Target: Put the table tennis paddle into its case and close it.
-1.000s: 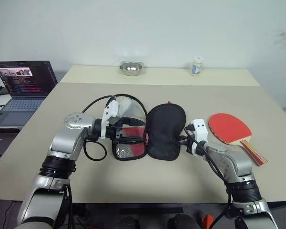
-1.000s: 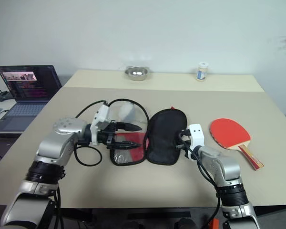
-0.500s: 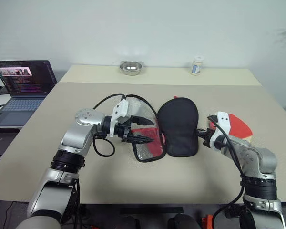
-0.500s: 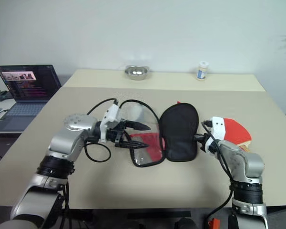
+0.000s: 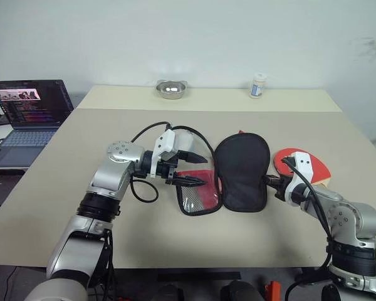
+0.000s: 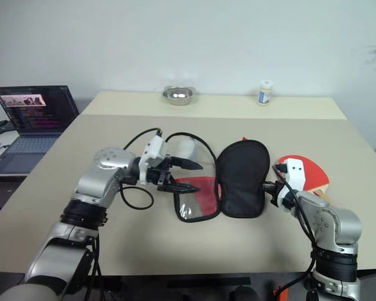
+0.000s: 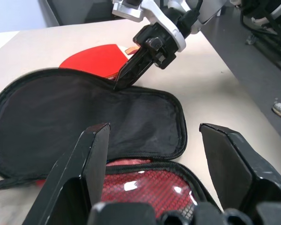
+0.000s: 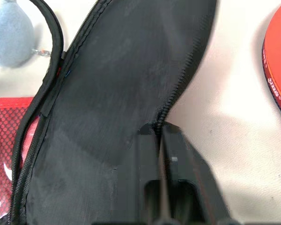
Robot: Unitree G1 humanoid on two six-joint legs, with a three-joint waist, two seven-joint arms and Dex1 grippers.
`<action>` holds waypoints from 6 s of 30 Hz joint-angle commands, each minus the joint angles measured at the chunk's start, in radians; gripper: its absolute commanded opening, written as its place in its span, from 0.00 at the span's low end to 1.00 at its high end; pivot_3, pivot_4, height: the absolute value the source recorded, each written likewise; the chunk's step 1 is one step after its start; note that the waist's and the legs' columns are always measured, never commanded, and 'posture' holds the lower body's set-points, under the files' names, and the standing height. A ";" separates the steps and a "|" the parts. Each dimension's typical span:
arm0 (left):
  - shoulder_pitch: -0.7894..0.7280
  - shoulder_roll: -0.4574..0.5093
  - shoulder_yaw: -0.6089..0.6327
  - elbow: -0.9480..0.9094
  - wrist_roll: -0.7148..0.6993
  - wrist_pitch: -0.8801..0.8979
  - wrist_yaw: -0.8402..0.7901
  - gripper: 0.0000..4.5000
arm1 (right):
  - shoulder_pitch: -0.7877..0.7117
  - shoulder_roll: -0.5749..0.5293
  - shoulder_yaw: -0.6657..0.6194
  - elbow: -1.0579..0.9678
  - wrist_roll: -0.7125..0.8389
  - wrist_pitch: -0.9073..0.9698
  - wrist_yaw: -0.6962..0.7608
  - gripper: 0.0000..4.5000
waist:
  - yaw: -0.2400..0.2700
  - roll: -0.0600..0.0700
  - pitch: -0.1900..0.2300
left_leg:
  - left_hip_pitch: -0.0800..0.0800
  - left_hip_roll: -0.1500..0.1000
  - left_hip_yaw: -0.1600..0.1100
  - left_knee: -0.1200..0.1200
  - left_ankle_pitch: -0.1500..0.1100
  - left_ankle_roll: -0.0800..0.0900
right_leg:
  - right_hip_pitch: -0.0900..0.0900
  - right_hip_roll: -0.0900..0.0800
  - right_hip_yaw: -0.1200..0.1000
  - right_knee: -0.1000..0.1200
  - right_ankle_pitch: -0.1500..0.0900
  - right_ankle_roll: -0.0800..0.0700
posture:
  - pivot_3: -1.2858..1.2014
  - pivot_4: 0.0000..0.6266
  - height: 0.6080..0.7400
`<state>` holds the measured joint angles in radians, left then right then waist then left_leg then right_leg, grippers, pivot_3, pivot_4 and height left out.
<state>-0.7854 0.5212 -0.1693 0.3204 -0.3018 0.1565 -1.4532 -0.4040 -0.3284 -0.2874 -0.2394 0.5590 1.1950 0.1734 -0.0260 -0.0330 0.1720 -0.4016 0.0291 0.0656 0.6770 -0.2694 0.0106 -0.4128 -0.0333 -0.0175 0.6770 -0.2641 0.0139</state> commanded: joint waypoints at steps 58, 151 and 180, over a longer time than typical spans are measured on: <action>-0.009 -0.036 -0.001 0.051 0.063 -0.110 0.060 0.74 | 0.069 -0.482 0.013 0.485 -0.208 -0.375 0.408 0.29 | 0.017 0.000 0.002 | 0.001 0.002 0.003 0.001 0.000 0.000 | 0.001 0.007 0.004 -0.002 0.000 0.002 | 0.52 0.24 1.00; 0.133 0.249 0.092 0.236 0.159 -0.181 0.137 0.74 | 0.064 -0.513 -0.190 -0.505 0.397 -0.084 0.534 0.99 | 0.002 0.004 0.005 | -0.012 0.002 -0.004 0.003 0.001 -0.002 | -0.011 0.002 -0.003 0.003 0.002 -0.001 | 0.52 0.24 1.00; -0.281 -0.341 0.067 0.569 0.178 -0.213 0.283 0.74 | 0.246 -0.714 -0.314 -0.472 0.570 -0.138 0.485 0.99 | 0.023 0.001 0.006 | -0.013 -0.001 -0.005 0.005 0.001 -0.002 | -0.008 0.005 -0.003 0.001 0.002 0.000 | 0.52 0.24 1.00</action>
<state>-1.0383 0.1883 -0.1183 0.8730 -0.1166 -0.0309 -1.1886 -0.1554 -1.0247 -0.5708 -0.7079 1.1092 1.0649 0.6680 -0.0033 -0.0319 0.1775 -0.4139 0.0284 0.0604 0.6814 -0.2680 0.0087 -0.4212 -0.0278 -0.0208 0.6784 -0.2623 0.0134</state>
